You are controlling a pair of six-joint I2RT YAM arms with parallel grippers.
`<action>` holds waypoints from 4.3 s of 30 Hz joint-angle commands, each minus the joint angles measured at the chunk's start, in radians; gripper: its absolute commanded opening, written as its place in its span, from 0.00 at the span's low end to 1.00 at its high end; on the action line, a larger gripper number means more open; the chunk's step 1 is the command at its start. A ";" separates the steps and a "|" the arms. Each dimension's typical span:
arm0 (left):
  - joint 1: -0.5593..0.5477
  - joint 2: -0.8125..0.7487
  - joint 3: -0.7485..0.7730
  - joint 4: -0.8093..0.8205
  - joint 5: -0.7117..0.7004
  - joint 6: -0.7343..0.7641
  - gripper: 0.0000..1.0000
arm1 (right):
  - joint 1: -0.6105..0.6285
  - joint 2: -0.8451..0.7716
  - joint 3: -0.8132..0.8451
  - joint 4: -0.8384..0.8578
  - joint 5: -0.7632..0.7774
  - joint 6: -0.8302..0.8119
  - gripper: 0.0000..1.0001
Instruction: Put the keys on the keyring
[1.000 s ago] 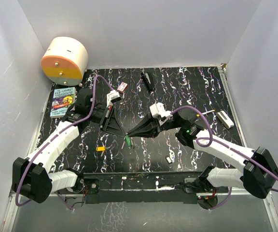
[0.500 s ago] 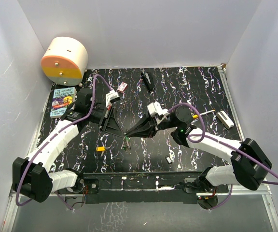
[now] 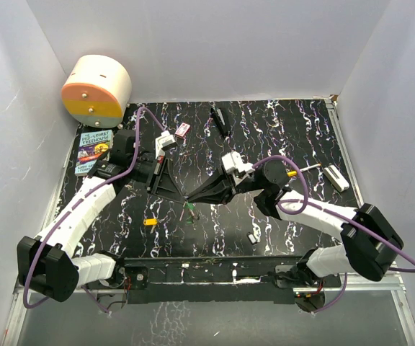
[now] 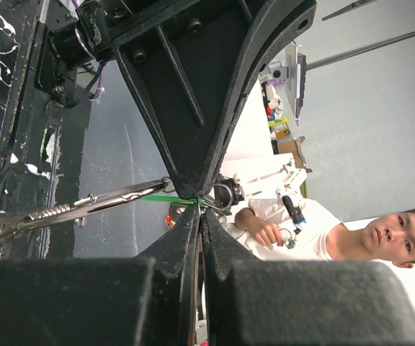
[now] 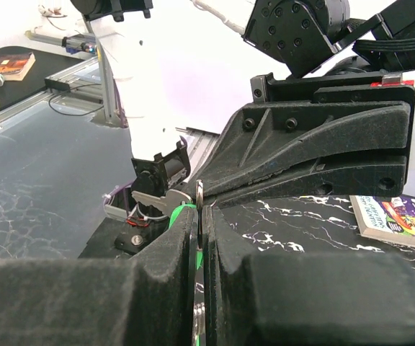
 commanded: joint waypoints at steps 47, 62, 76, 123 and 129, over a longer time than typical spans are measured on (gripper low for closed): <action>0.019 0.106 -0.044 0.941 0.177 -0.689 0.56 | -0.078 -0.001 0.365 -1.168 0.348 -0.367 0.07; 0.200 0.343 -0.014 2.128 0.176 -1.596 0.53 | -0.107 0.337 0.696 -1.577 0.617 -0.304 0.07; 0.268 0.208 0.264 2.005 -0.019 -1.530 0.57 | -0.041 0.656 0.798 -1.399 0.487 -0.256 0.07; 0.369 0.040 0.096 0.014 -1.197 0.442 0.97 | -0.369 0.150 0.369 -1.161 1.257 0.024 0.99; 0.404 0.044 0.096 0.017 -1.261 0.444 0.97 | -0.369 0.128 0.337 -1.152 1.298 0.018 0.99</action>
